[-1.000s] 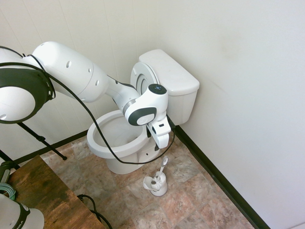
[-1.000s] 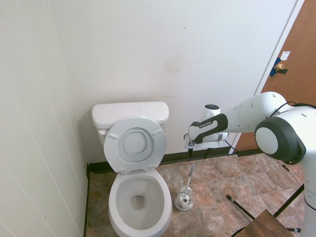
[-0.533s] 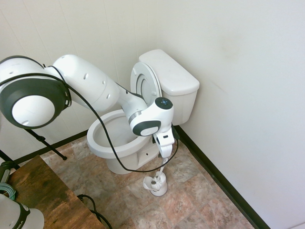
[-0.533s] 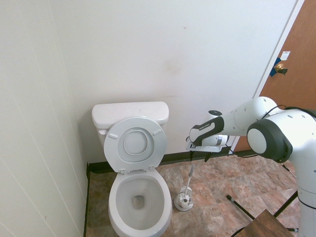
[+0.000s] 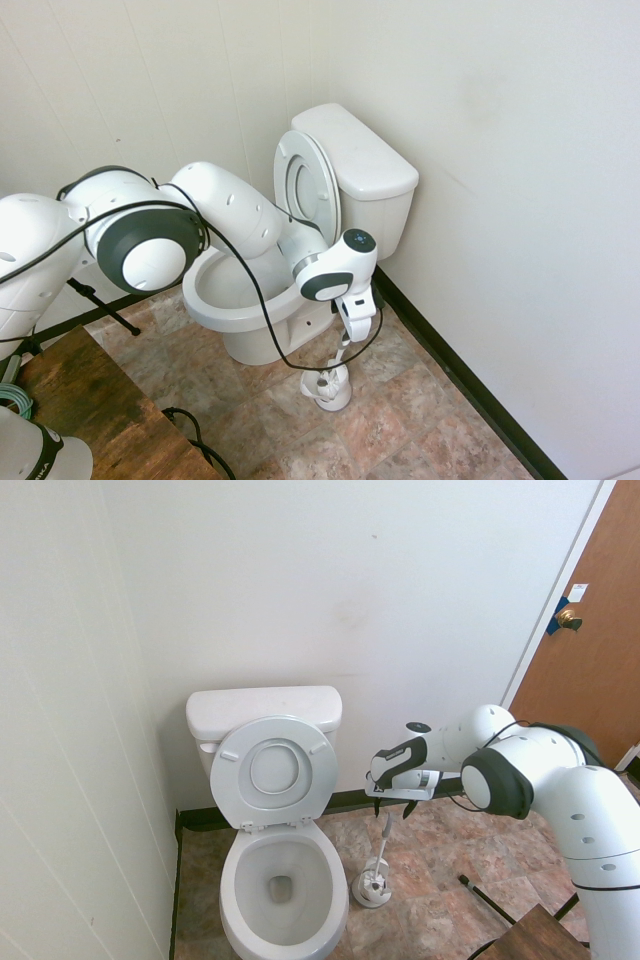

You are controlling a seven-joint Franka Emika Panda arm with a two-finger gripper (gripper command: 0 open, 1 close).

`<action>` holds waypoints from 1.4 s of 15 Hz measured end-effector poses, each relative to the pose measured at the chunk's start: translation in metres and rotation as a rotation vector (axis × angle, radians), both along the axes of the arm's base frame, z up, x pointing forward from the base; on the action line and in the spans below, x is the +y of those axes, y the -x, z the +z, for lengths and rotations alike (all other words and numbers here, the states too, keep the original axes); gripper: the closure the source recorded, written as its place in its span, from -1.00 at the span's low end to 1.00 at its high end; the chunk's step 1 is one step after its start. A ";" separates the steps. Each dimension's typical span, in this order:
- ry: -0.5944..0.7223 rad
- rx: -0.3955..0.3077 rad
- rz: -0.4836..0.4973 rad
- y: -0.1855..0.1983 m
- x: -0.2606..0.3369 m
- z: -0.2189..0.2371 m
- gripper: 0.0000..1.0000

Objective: Clean the toilet

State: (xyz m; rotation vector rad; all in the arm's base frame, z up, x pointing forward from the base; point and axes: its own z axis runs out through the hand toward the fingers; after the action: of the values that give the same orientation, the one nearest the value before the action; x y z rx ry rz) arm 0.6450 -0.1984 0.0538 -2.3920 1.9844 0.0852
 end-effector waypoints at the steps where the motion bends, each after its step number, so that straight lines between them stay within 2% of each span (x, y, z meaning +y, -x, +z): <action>1: 0.002 0.010 -0.006 -0.003 -0.004 -0.009 -1.00; 7: -0.011 0.057 -0.013 -0.015 -0.010 -0.055 -1.00; 8: -0.012 0.061 -0.013 -0.016 -0.011 -0.061 1.00; 21: -0.031 0.082 -0.005 -0.026 -0.012 -0.079 1.00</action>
State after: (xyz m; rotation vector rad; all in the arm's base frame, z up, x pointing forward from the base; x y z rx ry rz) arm 0.6706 -0.2106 -0.0257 -2.4018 2.0070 0.2156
